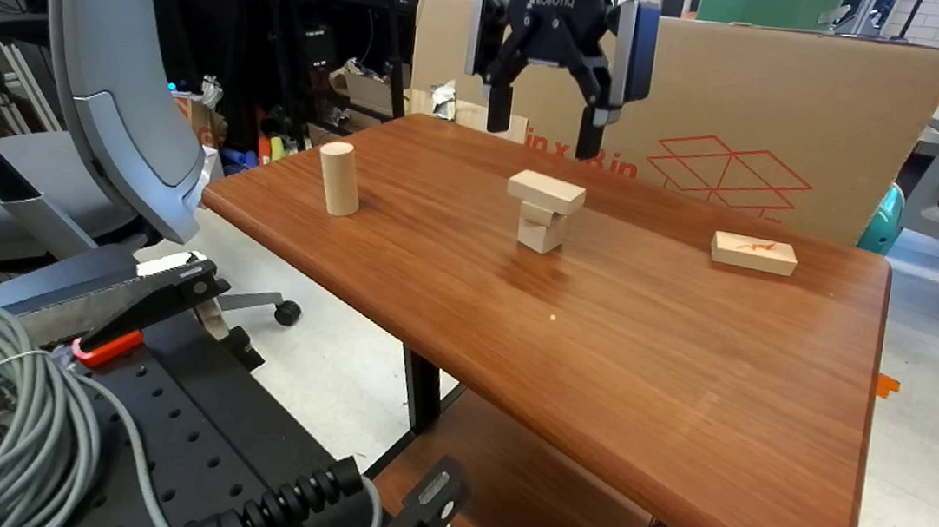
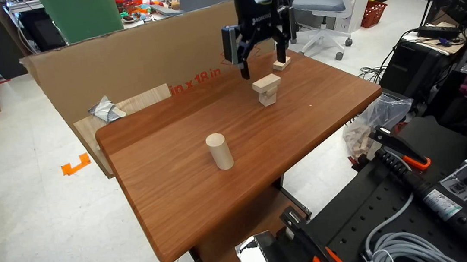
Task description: Put the rectangular block on the stack
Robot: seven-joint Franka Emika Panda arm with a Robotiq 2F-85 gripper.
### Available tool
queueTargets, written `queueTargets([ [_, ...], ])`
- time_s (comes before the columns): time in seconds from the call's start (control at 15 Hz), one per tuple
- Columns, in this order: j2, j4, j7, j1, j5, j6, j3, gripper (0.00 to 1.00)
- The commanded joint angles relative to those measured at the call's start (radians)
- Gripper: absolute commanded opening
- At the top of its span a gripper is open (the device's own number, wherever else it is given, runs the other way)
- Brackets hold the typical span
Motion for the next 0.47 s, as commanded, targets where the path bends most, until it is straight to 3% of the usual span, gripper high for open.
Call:
queueTargets([
  [0.0, -0.163, -0.09, 0.015, -0.026, 0.061, -0.038, -0.007, 1.0],
  [0.13, -0.242, -0.135, 0.03, -0.034, 0.077, -0.051, -0.018, 1.0],
  [0.27, -0.334, -0.203, 0.078, -0.03, 0.02, -0.057, -0.042, 1.0],
  [0.33, -0.223, -0.11, 0.041, -0.035, 0.046, -0.04, -0.025, 1.0],
  [0.4, -0.262, -0.139, 0.051, -0.037, 0.038, -0.041, -0.031, 1.0],
])
